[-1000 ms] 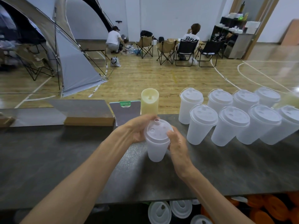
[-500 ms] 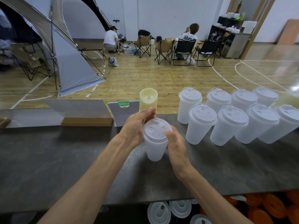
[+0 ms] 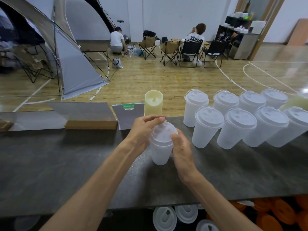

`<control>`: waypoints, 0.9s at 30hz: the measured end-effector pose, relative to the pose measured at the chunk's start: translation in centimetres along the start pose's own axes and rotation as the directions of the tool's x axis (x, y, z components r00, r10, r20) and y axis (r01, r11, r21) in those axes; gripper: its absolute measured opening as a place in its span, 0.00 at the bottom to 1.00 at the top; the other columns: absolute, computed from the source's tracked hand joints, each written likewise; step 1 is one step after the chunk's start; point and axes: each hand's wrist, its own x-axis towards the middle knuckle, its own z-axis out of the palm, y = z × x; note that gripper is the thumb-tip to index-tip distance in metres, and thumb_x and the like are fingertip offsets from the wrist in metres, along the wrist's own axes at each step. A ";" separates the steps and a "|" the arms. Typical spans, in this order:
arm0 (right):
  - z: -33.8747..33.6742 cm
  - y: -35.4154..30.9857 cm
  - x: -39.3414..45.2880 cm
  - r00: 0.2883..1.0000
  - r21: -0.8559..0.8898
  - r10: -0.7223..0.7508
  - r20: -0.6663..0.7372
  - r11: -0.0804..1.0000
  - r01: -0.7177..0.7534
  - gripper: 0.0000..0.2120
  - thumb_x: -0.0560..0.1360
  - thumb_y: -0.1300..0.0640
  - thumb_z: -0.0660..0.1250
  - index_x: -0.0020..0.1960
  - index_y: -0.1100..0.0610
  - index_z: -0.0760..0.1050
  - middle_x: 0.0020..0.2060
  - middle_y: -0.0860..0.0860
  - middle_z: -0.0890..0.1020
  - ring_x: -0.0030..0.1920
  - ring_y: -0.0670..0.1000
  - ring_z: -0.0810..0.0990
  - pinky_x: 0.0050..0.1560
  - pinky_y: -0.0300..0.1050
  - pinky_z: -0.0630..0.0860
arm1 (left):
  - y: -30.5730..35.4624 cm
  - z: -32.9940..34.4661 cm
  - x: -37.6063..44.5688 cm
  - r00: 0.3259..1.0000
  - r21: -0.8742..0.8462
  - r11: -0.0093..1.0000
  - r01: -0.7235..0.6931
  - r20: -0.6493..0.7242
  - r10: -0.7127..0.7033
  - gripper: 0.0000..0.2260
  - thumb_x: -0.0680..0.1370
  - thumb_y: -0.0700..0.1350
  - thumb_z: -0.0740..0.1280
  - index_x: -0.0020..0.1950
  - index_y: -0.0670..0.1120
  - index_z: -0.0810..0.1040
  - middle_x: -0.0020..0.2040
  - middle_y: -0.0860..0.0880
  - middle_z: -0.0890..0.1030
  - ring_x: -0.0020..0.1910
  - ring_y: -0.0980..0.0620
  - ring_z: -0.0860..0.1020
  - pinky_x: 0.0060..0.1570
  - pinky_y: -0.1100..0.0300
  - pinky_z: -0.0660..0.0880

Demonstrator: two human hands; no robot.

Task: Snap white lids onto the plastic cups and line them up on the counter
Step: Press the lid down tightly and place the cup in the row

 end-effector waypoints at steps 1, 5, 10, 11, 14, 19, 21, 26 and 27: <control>0.0 0.0 0.0 1.000 0.001 0.002 0.000 1.000 -0.002 0.22 0.77 0.44 0.58 0.67 0.50 0.77 0.58 0.50 0.84 0.60 0.54 0.82 0.62 0.65 0.76 | 0.0 0.0 0.0 1.000 0.015 1.000 0.010 -0.007 -0.010 0.01 0.73 0.39 0.75 0.43 0.43 0.88 0.42 0.44 0.86 0.40 0.49 0.83 0.38 0.60 0.79; 0.1 0.1 0.1 1.000 0.000 0.009 -0.005 1.000 -0.009 0.21 0.77 0.44 0.58 0.66 0.50 0.77 0.57 0.49 0.85 0.59 0.52 0.82 0.62 0.63 0.76 | 0.1 -0.1 0.2 0.998 0.018 0.998 0.056 -0.003 -0.056 0.01 0.73 0.39 0.75 0.42 0.42 0.87 0.41 0.43 0.85 0.38 0.48 0.83 0.35 0.60 0.79; 0.3 0.2 0.1 1.000 -0.001 0.010 -0.017 1.000 -0.010 0.23 0.76 0.41 0.58 0.65 0.47 0.77 0.56 0.48 0.85 0.58 0.52 0.82 0.60 0.63 0.77 | -0.2 -0.2 0.5 0.996 0.007 0.996 0.086 0.028 -0.086 0.04 0.74 0.39 0.74 0.46 0.40 0.86 0.40 0.43 0.85 0.35 0.50 0.83 0.33 0.61 0.78; 0.3 0.2 0.1 1.000 -0.001 0.010 -0.015 1.000 -0.010 0.25 0.75 0.38 0.58 0.66 0.47 0.77 0.56 0.48 0.85 0.58 0.52 0.82 0.60 0.63 0.78 | -0.3 -0.2 0.5 0.997 0.018 0.997 0.069 0.020 -0.069 0.03 0.74 0.39 0.73 0.46 0.40 0.86 0.40 0.43 0.85 0.35 0.50 0.83 0.34 0.61 0.78; 0.2 0.1 0.1 1.000 0.006 0.006 -0.006 1.000 -0.006 0.25 0.75 0.38 0.58 0.66 0.48 0.77 0.57 0.48 0.84 0.59 0.52 0.82 0.61 0.61 0.78 | -0.4 0.0 0.4 1.000 0.078 0.997 0.021 -0.011 -0.021 0.03 0.75 0.40 0.73 0.44 0.42 0.86 0.41 0.44 0.85 0.38 0.49 0.83 0.38 0.59 0.79; -0.2 -0.2 -0.1 1.000 0.008 0.003 0.013 1.000 -0.003 0.21 0.76 0.43 0.58 0.64 0.50 0.78 0.56 0.47 0.85 0.58 0.49 0.83 0.59 0.55 0.79 | -1.3 0.0 -1.2 0.999 0.003 1.000 -0.005 -0.035 0.005 0.18 0.79 0.52 0.68 0.59 0.39 0.81 0.51 0.43 0.85 0.49 0.46 0.82 0.50 0.55 0.78; -0.3 -0.4 -0.2 0.999 0.028 0.031 0.014 0.999 -0.032 0.21 0.75 0.43 0.60 0.62 0.50 0.80 0.55 0.47 0.86 0.57 0.48 0.83 0.58 0.53 0.80 | -2.7 -0.4 -2.6 0.999 -0.112 0.993 0.027 -0.039 -0.032 0.26 0.82 0.60 0.58 0.64 0.40 0.80 0.58 0.44 0.85 0.56 0.48 0.83 0.52 0.56 0.79; -1.7 -0.7 -1.4 0.992 0.067 0.121 0.034 0.990 -0.123 0.23 0.75 0.38 0.63 0.63 0.50 0.80 0.56 0.46 0.85 0.59 0.50 0.83 0.63 0.62 0.77 | -7.0 -0.2 -5.7 0.996 0.002 0.999 -0.040 -0.074 0.040 0.21 0.85 0.59 0.50 0.70 0.55 0.76 0.66 0.56 0.81 0.67 0.56 0.76 0.65 0.51 0.72; -2.4 -0.8 -1.7 0.992 0.073 0.126 0.033 0.989 -0.128 0.22 0.76 0.38 0.62 0.62 0.49 0.80 0.55 0.45 0.86 0.59 0.49 0.83 0.63 0.62 0.77 | -7.2 0.6 -6.1 0.997 0.031 0.998 -0.046 -0.055 0.048 0.20 0.85 0.59 0.51 0.70 0.57 0.77 0.65 0.57 0.81 0.66 0.58 0.77 0.65 0.52 0.72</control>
